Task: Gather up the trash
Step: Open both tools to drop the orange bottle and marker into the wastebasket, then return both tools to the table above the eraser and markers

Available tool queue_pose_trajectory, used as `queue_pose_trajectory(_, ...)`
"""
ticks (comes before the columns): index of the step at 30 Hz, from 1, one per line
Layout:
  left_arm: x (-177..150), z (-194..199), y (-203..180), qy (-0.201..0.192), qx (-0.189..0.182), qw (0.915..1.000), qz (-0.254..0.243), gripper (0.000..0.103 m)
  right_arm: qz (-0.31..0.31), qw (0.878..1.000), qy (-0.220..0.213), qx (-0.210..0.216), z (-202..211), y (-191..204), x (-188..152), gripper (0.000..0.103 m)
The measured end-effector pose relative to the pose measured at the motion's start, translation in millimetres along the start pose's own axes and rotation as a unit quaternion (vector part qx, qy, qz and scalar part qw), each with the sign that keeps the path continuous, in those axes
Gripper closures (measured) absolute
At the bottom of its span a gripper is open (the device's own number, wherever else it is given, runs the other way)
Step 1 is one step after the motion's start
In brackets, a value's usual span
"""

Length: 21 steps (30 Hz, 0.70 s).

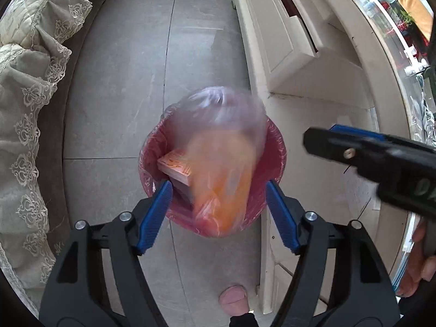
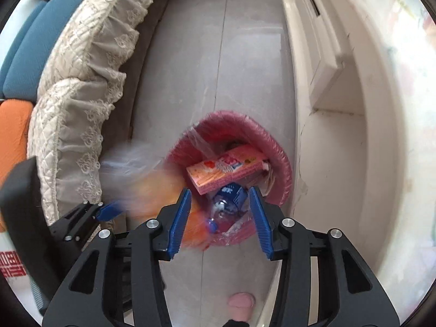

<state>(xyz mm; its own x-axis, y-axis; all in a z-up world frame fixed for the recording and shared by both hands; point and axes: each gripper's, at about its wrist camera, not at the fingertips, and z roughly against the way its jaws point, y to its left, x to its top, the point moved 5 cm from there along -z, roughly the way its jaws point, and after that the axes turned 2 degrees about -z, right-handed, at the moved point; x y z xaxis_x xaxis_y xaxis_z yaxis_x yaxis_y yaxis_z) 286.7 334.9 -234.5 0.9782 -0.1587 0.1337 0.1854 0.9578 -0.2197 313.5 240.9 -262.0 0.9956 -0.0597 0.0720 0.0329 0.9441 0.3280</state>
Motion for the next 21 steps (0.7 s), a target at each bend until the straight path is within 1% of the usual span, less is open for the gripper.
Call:
queue_pose_trajectory(3, -8.7, -1.0, -6.1, -0.011, 0.009, 0.9999, -0.008, 0.034, 0.007, 1.0, -0.005, 0.004, 11.9, 0.5, 2.2, 0.056)
queue_pose_trajectory(5, -17.4, -3.1, -1.0, -0.017, 0.009, 0.9998, -0.005, 0.034, 0.003, 1.0, -0.009, 0.01, 18.4, -1.0, 2.4, 0.056)
queue_pose_trajectory(6, -18.1, 2.2, -1.2, -0.02, 0.008, 0.9998, -0.001, 0.034, -0.001, 1.0, -0.011, 0.017, 22.6, -1.8, 2.1, 0.056)
queue_pose_trajectory(7, -19.0, -0.9, 2.2, -0.024, 0.008, 0.9997, 0.0, 0.034, -0.005, 1.0, -0.012, 0.02, 25.9, -2.8, 1.6, 0.056)
queue_pose_trajectory(8, -21.2, 8.2, 0.8, -0.029, 0.005, 0.9996, 0.001, 0.034, -0.009, 1.0, -0.012, 0.028, 30.1, -3.6, 0.7, 0.055)
queue_pose_trajectory(9, -23.2, 6.4, 3.8, -0.033, 0.006, 0.9994, 0.001, 0.034, -0.011, 0.999, -0.013, 0.036, 34.4, -3.8, -0.9, 0.055)
queue_pose_trajectory(13, -27.3, 19.3, 15.1, -0.052, 0.012, 0.9986, -0.006, 0.033, 0.001, 0.998, -0.011, 0.06, 52.3, 1.6, -11.8, 0.054)
queue_pose_trajectory(17, -31.5, 51.4, 19.1, -0.068, 0.021, 0.9974, -0.007, 0.033, 0.03, 0.996, -0.014, 0.085, 80.8, 10.5, -26.7, 0.054)
queue_pose_trajectory(20, -31.0, 89.9, 15.6, -0.091, 0.028, 0.9954, -0.009, 0.033, 0.055, 0.992, -0.031, 0.108, 115.8, 14.5, -39.0, 0.054)
queue_pose_trajectory(21, -30.7, 106.6, 10.7, -0.1, 0.03, 0.9945, -0.011, 0.03, 0.058, 0.991, -0.037, 0.112, 126.7, 12.9, -42.2, 0.054)
